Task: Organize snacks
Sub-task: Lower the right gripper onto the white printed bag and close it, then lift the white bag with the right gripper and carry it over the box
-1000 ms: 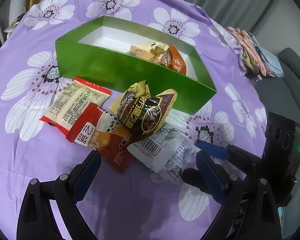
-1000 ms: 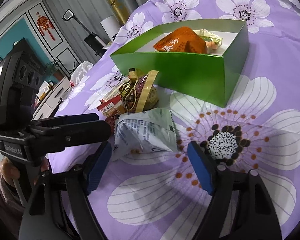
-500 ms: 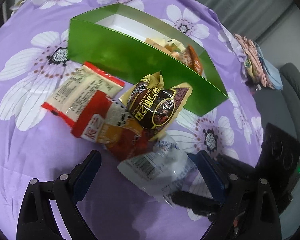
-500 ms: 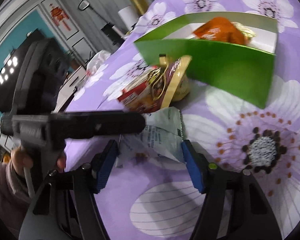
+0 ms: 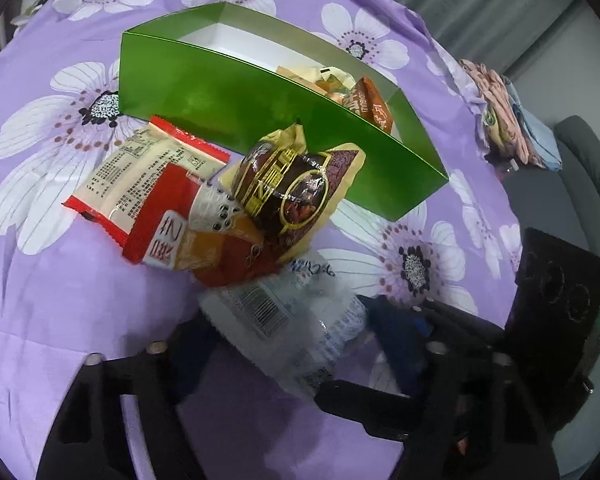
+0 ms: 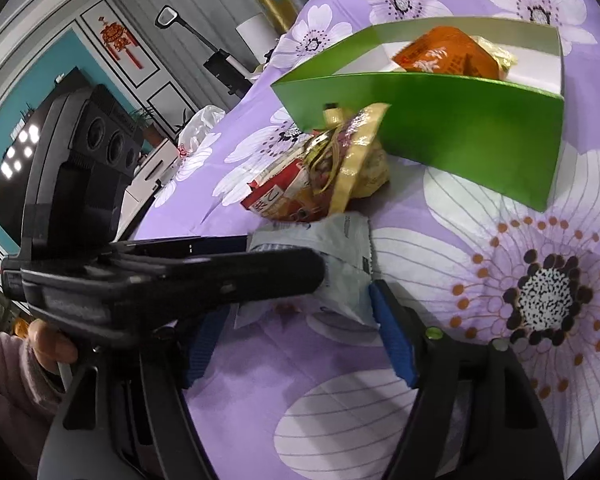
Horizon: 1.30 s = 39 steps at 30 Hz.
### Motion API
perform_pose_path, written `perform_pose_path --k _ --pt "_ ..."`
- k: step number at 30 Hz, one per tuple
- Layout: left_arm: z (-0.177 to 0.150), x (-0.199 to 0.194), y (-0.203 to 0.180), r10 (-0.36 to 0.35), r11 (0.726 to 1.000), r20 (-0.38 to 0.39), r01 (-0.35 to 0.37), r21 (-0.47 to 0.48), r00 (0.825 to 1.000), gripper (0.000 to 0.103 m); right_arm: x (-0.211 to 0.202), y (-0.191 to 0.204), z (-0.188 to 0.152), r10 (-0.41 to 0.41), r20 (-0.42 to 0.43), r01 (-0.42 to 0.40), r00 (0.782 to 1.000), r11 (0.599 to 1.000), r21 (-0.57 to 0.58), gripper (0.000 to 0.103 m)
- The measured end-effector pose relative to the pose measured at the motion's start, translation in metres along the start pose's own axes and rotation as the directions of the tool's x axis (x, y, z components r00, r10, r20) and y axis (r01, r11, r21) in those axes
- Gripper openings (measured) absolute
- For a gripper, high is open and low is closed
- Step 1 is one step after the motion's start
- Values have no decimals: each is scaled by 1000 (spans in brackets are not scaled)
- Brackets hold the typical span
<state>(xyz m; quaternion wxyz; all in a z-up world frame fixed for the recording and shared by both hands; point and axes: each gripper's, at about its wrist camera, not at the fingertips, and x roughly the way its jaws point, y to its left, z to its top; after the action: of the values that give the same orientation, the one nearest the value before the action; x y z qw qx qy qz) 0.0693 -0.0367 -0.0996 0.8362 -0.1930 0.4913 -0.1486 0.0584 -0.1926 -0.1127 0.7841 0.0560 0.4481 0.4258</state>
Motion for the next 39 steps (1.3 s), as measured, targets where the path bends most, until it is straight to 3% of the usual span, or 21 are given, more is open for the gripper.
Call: perform_pose_path --k 2,5,13,16,18,20,22,32,36,39 --pt "0 -1 1 -5 1000 4 5 -1 1000 63 1 2 0 -7 -1 7 1000 1000 -15 61" --pt "-2 -6 -1 4 1000 24 -5 25 1000 49 3 4 -1 -1 -13 1 1000 999 -32 25" --pt "-5 -13 -11 1 996 34 -4 86 999 44 6 18 -1 11 5 -11 1000 997 -75 22" --pt "-4 -11 0 18 999 17 -19 47 1000 45 6 10 0 -19 -8 19 1000 999 -32 29" --pt "-5 -11 5 55 998 11 -55 38 998 52 6 11 0 -65 -7 65 998 997 -37 48" --pt "-5 -12 10 113 993 8 -113 43 994 72 4 18 2 -84 4 84 996 994 -71 60" --pt "-5 -16 16 98 995 6 -98 27 995 78 5 26 4 -82 22 84 996 991 -100 70" --pt "-3 -37 34 141 990 76 -143 14 987 79 28 35 11 -87 -26 83 996 990 -115 69" --pt "7 -37 34 73 997 102 -77 33 992 79 32 33 14 -85 -27 83 996 994 -67 73" --pt "11 -28 33 48 997 79 -52 52 996 77 38 34 16 -84 -23 83 996 995 -49 74"
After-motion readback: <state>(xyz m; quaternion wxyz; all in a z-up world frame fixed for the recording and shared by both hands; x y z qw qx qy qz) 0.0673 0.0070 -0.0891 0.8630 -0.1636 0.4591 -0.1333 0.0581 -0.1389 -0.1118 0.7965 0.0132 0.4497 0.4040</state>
